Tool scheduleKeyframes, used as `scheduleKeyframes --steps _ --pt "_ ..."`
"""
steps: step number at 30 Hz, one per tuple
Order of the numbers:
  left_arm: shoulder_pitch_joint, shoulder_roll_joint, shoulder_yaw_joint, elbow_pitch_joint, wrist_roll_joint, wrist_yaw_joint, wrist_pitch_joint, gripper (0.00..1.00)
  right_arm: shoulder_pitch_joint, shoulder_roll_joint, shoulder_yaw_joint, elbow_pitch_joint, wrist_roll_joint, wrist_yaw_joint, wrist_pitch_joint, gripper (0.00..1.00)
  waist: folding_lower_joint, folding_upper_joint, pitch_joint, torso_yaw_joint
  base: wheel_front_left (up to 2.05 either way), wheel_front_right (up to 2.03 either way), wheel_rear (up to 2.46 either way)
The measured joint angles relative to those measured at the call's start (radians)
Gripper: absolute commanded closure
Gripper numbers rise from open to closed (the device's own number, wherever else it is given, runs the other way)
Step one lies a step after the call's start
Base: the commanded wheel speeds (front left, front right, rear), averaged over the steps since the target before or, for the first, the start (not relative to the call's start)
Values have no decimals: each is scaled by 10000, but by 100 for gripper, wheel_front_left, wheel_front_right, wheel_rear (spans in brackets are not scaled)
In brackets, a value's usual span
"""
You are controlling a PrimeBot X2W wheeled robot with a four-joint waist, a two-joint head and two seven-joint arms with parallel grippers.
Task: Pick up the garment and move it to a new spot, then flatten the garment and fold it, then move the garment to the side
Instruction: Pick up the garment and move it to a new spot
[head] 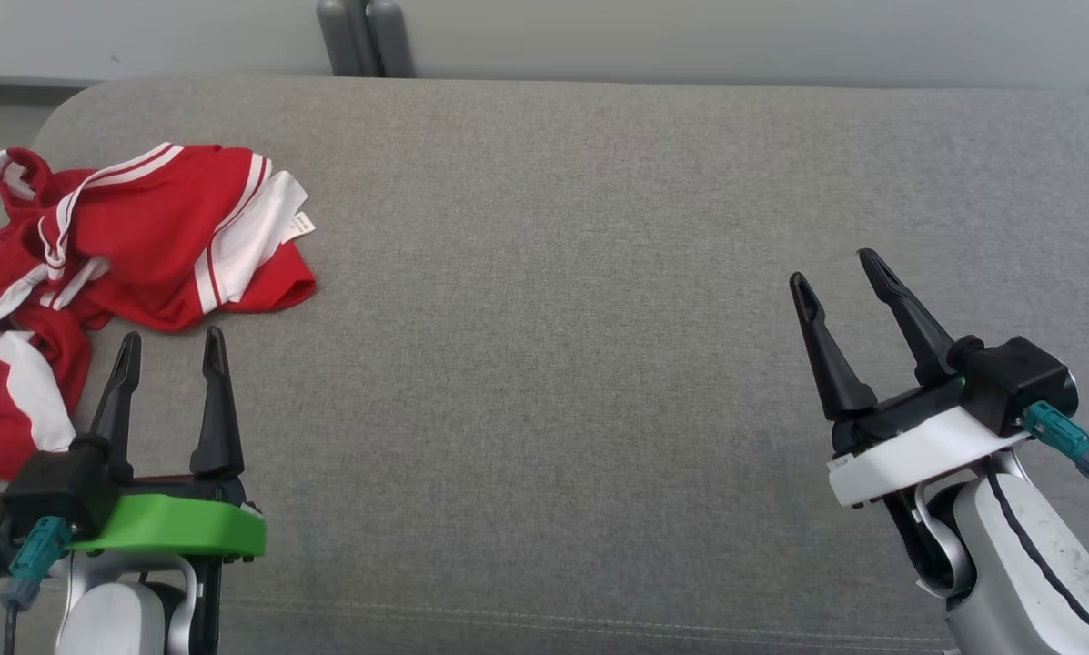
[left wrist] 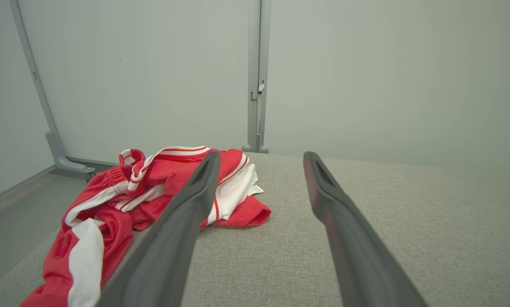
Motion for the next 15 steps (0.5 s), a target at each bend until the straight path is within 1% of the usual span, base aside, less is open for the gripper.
scheduleKeyframes --steps 7,15 --pt "-356 -130 188 -4 -288 0 0 0 -280 -111 115 -50 -119 84 0 0 0 0 465 458 0 0 0" --pt "-814 -211 272 221 -370 -6 0 0 -577 -222 186 -38 -209 167 0 0 0 0 976 1101 0 0 0"
